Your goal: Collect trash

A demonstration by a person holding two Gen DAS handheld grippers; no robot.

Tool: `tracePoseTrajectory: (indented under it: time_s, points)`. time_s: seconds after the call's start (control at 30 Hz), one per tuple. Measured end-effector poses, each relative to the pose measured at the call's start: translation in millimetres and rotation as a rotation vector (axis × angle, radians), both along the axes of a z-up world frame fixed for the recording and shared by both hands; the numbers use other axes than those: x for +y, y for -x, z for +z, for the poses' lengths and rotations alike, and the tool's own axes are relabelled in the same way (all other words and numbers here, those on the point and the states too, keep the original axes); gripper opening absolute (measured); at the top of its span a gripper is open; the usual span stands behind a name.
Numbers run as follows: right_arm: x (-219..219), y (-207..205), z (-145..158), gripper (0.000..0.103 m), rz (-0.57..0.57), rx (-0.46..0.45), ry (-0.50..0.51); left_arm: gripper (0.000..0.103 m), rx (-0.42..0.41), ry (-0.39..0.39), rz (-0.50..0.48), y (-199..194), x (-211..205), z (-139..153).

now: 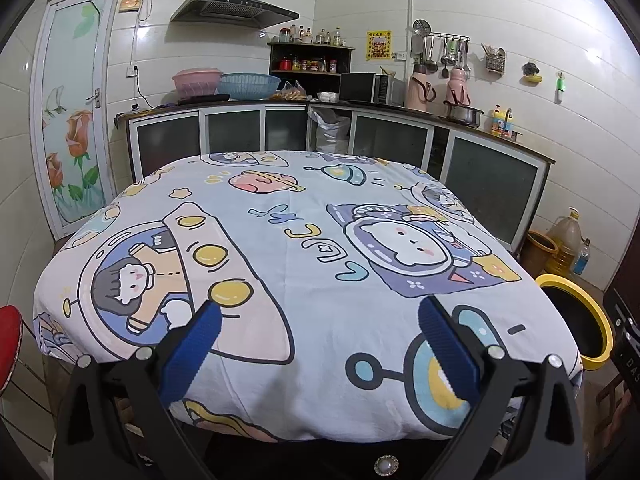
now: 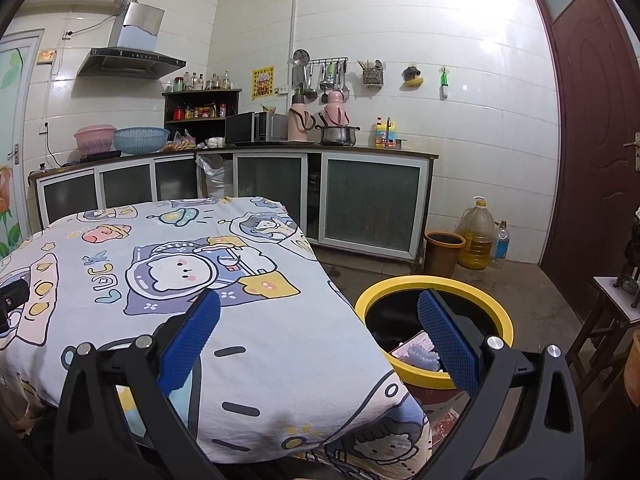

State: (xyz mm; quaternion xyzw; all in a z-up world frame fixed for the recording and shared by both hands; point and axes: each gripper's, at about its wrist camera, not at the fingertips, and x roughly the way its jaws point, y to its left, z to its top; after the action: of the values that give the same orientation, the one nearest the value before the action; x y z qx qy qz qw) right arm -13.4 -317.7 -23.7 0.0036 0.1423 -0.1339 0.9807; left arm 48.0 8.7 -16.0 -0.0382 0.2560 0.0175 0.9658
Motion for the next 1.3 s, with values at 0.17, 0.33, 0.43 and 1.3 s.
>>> tracePoseTrajectory:
  time_s: [0.17, 0.33, 0.43, 1.3]
  points:
    - [0.6, 0.3, -1.1, 0.095, -0.001, 0.004, 0.001, 0.095, 0.004, 0.004, -0.007, 0.2, -0.8, -0.5]
    - [1.4, -0.4, -2.5, 0.095, -0.002, 0.012, -0.002, 0.095, 0.008, 0.005, -0.011, -0.2, -0.5, -1.9]
    - [1.2, 0.4, -2.7, 0.095, -0.004, 0.013, -0.002, 0.095, 0.012, 0.007, -0.013, -0.8, 0.1, -2.8]
    - [-1.7, -1.0, -4.4, 0.095, -0.011, 0.021, -0.009, 0.095, 0.014, 0.000, -0.035, -3.1, -3.4, -5.8]
